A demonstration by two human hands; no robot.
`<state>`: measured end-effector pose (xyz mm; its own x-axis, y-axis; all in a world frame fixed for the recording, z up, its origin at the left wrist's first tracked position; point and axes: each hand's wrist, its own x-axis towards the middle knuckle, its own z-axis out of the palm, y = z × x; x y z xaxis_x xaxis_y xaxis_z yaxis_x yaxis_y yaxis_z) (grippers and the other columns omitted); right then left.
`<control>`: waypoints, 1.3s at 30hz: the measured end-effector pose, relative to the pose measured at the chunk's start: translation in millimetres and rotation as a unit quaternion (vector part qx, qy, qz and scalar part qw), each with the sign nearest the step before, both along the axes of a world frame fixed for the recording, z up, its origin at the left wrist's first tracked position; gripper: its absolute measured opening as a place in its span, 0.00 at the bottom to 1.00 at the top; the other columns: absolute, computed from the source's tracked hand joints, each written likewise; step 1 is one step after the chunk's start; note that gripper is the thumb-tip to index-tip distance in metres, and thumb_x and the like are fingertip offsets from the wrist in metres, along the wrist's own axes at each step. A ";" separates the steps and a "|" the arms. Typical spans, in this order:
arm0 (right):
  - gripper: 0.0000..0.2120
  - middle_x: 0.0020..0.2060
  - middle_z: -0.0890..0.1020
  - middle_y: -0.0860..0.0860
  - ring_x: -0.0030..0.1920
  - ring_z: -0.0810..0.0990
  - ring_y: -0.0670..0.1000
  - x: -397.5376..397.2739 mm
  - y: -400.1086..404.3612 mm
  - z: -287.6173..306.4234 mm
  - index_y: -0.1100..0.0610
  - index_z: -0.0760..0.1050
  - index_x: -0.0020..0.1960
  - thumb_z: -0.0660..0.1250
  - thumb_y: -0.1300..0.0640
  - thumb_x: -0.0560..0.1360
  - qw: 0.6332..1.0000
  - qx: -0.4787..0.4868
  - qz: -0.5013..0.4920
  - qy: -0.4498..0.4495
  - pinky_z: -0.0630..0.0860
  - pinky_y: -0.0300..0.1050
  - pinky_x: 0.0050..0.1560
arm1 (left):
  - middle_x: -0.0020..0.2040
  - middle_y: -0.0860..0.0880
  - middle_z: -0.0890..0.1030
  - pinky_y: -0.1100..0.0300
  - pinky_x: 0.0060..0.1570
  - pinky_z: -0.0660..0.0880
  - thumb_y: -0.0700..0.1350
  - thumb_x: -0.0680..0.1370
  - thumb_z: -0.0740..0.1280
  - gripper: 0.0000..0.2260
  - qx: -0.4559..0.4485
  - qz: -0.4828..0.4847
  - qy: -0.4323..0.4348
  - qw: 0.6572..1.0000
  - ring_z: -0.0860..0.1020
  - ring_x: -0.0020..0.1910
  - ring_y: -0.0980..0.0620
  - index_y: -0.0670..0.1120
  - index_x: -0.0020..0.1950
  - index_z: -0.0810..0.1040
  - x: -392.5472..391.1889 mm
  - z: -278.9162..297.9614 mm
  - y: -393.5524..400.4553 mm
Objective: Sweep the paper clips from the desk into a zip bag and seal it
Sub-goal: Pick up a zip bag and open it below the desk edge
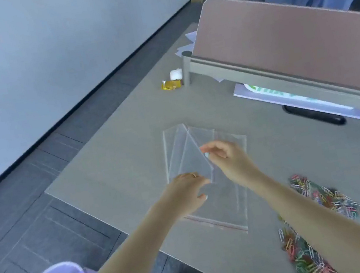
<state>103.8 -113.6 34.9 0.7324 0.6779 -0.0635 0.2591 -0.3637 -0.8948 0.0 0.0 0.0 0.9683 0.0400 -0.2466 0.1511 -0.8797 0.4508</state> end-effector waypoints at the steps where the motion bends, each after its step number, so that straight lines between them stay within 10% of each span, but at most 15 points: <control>1: 0.12 0.48 0.81 0.45 0.53 0.79 0.46 -1.5 -3.5 -10.6 0.49 0.77 0.49 0.61 0.64 0.75 1.000 -0.014 0.000 0.005 0.72 0.42 0.58 | 0.68 0.50 0.70 0.55 0.67 0.61 0.49 0.75 0.61 0.20 0.006 -0.013 0.026 1.000 0.65 0.68 0.49 0.53 0.67 0.67 -1.2 -8.2 -4.4; 9: 0.11 0.51 0.80 0.43 0.56 0.77 0.42 -21.2 -14.2 -98.3 0.48 0.77 0.52 0.61 0.60 0.76 0.997 -0.066 0.042 0.020 0.70 0.38 0.59 | 0.74 0.53 0.61 0.53 0.68 0.61 0.52 0.74 0.60 0.21 0.091 -0.094 0.020 0.991 0.59 0.72 0.51 0.55 0.68 0.64 -37.5 -80.5 -16.4; 13: 0.11 0.53 0.81 0.45 0.56 0.77 0.43 -24.9 -18.5 -124.1 0.50 0.77 0.54 0.61 0.60 0.76 0.996 -0.063 0.060 -0.030 0.70 0.36 0.58 | 0.48 0.52 0.84 0.58 0.32 0.80 0.48 0.73 0.56 0.13 0.226 -0.153 -0.210 0.939 0.83 0.43 0.50 0.51 0.47 0.79 -44.7 -106.0 -14.4; 19: 0.10 0.51 0.80 0.45 0.54 0.76 0.43 -39.4 -27.0 -128.0 0.51 0.78 0.54 0.62 0.60 0.75 0.992 -0.026 0.051 -0.114 0.65 0.22 0.50 | 0.32 0.52 0.82 0.61 0.19 0.72 0.46 0.72 0.59 0.09 0.245 -0.048 -0.279 0.927 0.80 0.33 0.49 0.52 0.42 0.80 -54.3 -112.4 -40.0; 23: 0.10 0.47 0.76 0.37 0.54 0.76 0.45 -82.8 -59.4 -117.9 0.52 0.78 0.53 0.62 0.60 0.74 0.991 0.043 -0.017 -0.123 0.69 0.30 0.54 | 0.43 0.44 0.81 0.55 0.33 0.67 0.47 0.78 0.53 0.13 0.141 0.092 -0.258 0.951 0.77 0.43 0.40 0.46 0.50 0.77 -73.4 -100.2 -87.9; 28: 0.17 0.63 0.70 0.49 0.63 0.65 0.48 -139.3 -119.1 -119.6 0.51 0.72 0.61 0.64 0.60 0.72 0.948 0.114 -0.153 -0.254 0.58 0.38 0.63 | 0.27 0.44 0.68 0.56 0.30 0.61 0.40 0.73 0.56 0.10 -0.054 0.229 -0.270 0.934 0.64 0.30 0.42 0.38 0.33 0.67 -106.2 -99.5 -142.1; 31: 0.22 0.66 0.64 0.51 0.67 0.61 0.50 -167.3 -153.6 -124.9 0.52 0.66 0.64 0.65 0.59 0.71 0.935 0.142 -0.225 -0.233 0.56 0.42 0.66 | 0.29 0.41 0.79 0.53 0.32 0.74 0.39 0.72 0.57 0.10 -0.226 0.279 -0.258 0.897 0.75 0.29 0.40 0.35 0.34 0.73 -126.0 -96.8 -168.3; 39: 0.02 0.38 0.81 0.43 0.38 0.78 0.37 -219.6 -207.3 -142.7 0.54 0.77 0.45 0.65 0.57 0.74 0.972 0.148 -0.168 -0.069 0.72 0.28 0.39 | 0.36 0.46 0.80 0.58 0.34 0.81 0.40 0.75 0.58 0.10 -0.482 0.287 -0.196 0.804 0.80 0.34 0.51 0.44 0.38 0.77 -171.1 -99.9 -235.2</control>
<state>-115.8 -320.9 -107.9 0.9032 0.3728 0.2128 0.2955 -0.1801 -0.9382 -171.1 -235.2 -99.9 0.8694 0.4815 -0.1110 0.0879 0.0704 0.9936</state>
